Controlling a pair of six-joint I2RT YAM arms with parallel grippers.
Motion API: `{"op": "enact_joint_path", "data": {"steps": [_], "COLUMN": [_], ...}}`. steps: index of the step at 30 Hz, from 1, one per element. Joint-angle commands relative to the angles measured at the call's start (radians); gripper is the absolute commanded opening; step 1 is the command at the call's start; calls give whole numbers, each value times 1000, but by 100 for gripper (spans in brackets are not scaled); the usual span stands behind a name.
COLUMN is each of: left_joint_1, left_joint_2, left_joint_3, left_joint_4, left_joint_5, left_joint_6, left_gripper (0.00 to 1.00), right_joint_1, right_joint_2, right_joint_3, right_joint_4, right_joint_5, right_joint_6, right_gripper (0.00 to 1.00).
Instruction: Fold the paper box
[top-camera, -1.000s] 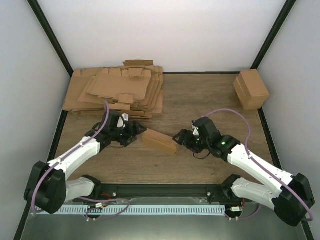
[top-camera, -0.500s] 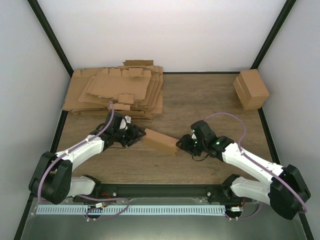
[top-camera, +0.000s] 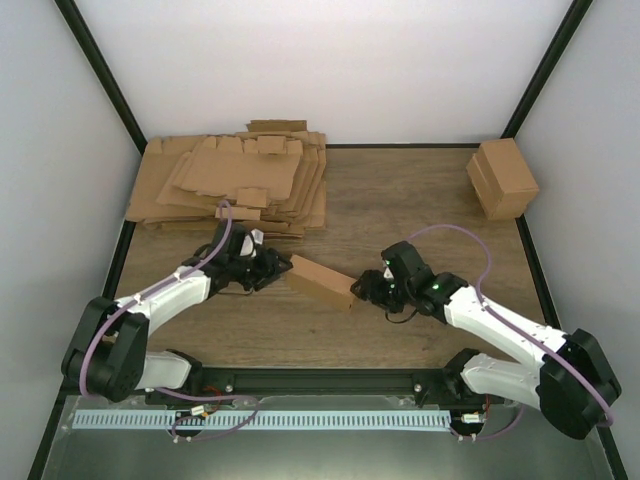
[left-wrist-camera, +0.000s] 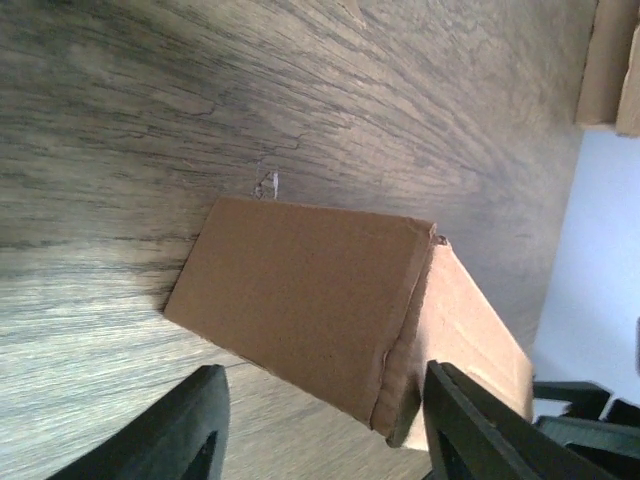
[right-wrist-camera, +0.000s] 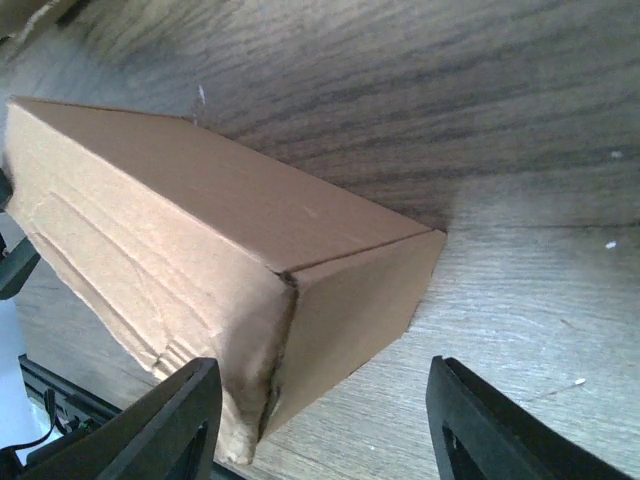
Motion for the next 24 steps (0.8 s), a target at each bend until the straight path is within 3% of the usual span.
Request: {"op": "enact_joint_path", "data": {"steps": [1,8,18,24], "left_joint_1": [16,47,45,45], "left_joint_2": [-22,27,132,89], "left_joint_3": [67,76,-8,29], "left_joint_4": [-117,-100,-10,-75], "left_joint_5": [-44,10,60,33], "left_joint_6": [63,99,99,121], "left_gripper": [58,60,45,48], "right_joint_1": [-6,-58,-59,-59], "right_joint_2": [-30,-30,36,19], "right_joint_3": [83,41,-80,-48], "right_joint_4": [-64,-4,94,71], "right_joint_5": [46,-48,-120,-108], "right_joint_6": [-66,-95,-80,-112], "right_gripper": [60,60,52,51]}}
